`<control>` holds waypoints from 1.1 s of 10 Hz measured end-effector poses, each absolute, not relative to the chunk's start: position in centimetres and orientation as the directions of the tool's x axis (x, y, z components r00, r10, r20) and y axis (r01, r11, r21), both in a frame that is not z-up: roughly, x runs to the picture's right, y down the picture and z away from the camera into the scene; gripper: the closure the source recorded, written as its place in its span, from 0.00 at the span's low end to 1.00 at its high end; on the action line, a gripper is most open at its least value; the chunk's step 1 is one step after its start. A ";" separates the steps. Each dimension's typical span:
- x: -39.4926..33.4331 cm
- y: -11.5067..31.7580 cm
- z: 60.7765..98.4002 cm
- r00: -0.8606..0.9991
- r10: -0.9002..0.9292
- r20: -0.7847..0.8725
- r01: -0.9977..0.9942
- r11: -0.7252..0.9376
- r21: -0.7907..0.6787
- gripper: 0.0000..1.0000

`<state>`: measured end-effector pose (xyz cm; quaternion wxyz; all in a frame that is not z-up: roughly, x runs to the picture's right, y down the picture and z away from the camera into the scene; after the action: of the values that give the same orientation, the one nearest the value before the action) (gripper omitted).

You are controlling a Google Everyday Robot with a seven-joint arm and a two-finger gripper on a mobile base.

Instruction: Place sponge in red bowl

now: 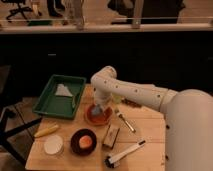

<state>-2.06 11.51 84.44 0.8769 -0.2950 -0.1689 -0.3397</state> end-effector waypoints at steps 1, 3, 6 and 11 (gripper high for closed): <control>-2.0 11.5 84.4 0.714 -0.494 0.497 0.694 0.597 -0.403 1.00; -1.9 11.5 84.5 0.714 -0.491 0.499 0.692 0.598 -0.403 1.00; -1.7 11.6 84.6 0.731 -0.471 0.493 0.675 0.606 -0.421 0.84; -1.6 11.7 84.6 0.739 -0.451 0.501 0.664 0.614 -0.426 0.36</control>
<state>-1.59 11.73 84.60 0.8812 -0.3046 -0.1746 -0.3164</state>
